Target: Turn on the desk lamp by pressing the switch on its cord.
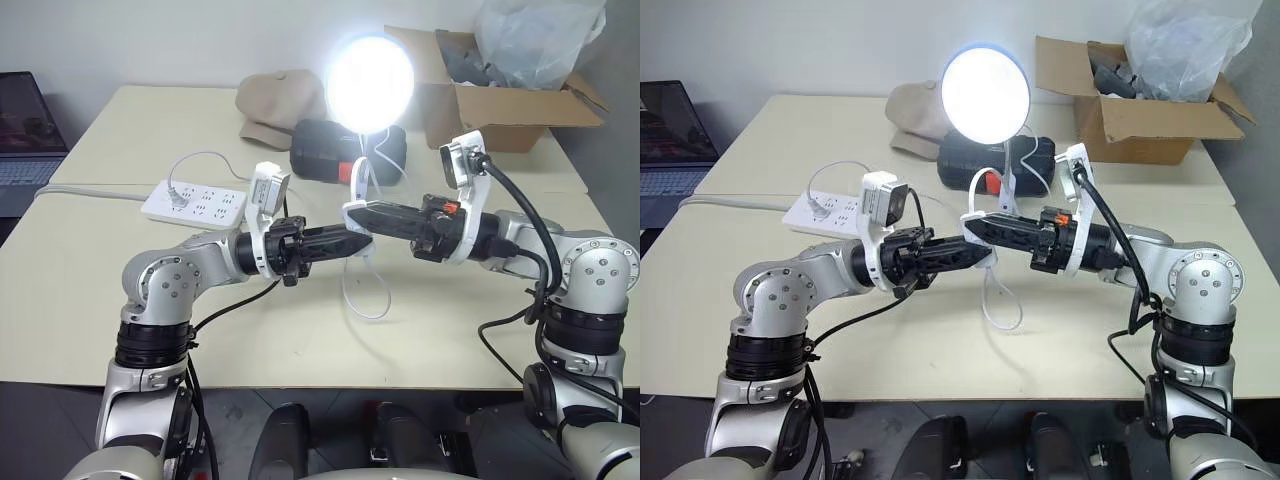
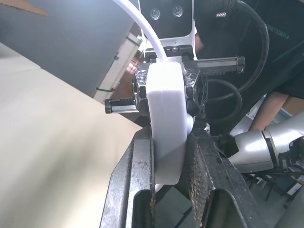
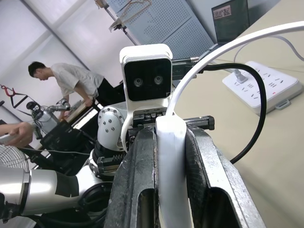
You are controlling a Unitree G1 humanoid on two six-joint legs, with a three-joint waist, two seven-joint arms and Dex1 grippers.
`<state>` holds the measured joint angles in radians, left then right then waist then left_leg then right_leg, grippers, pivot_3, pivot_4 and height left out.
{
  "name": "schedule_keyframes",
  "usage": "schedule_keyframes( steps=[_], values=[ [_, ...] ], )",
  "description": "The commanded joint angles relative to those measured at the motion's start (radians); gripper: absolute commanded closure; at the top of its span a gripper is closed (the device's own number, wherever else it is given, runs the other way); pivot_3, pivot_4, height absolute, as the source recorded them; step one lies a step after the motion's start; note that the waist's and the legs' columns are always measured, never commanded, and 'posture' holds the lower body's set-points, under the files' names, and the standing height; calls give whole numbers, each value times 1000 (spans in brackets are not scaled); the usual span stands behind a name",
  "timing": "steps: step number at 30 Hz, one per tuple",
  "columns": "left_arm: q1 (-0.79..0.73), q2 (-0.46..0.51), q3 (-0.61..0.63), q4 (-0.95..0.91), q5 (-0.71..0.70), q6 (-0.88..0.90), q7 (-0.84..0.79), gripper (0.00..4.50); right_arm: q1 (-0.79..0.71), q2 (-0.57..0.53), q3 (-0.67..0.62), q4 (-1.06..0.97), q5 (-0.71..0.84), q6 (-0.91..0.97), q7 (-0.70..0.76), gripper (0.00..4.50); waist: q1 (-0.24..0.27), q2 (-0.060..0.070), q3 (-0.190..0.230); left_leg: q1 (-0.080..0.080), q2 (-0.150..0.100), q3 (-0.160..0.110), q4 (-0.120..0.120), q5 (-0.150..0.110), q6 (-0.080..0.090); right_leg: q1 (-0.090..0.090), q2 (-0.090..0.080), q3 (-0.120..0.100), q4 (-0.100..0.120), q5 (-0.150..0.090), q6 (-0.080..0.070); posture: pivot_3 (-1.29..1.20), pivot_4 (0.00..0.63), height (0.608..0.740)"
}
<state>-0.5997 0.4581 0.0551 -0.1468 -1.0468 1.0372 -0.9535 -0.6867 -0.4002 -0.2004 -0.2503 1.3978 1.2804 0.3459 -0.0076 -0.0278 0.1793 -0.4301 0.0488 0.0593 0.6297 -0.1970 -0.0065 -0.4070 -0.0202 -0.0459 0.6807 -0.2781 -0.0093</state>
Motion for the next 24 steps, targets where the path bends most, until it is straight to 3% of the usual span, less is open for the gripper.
schedule_keyframes(
  steps=[1,8,11,24],
  values=[
    [4,1,-6,-15,2,-6,-6,3985,-23,-7,1,-27,40,-38,2,4105,0,0,0,0,0,0,0,0,0,0,0,0,0,0,0,0,150,740],
    [7,-14,18,-1,-24,2,12,3985,-25,-10,9,-23,50,-52,-7,4106,0,0,0,0,0,0,0,0,0,0,0,0,0,0,0,0,150,740],
    [0,-9,28,16,-34,19,17,3216,-22,-13,13,-21,61,-60,-17,4106,0,0,0,0,0,0,0,0,0,0,0,0,0,0,0,0,150,740],
    [7,31,40,-6,-51,57,0,756,-13,-19,30,-1,53,-92,-15,4106,0,0,0,0,0,0,0,0,0,0,0,0,0,0,0,0,150,740]
  ],
)
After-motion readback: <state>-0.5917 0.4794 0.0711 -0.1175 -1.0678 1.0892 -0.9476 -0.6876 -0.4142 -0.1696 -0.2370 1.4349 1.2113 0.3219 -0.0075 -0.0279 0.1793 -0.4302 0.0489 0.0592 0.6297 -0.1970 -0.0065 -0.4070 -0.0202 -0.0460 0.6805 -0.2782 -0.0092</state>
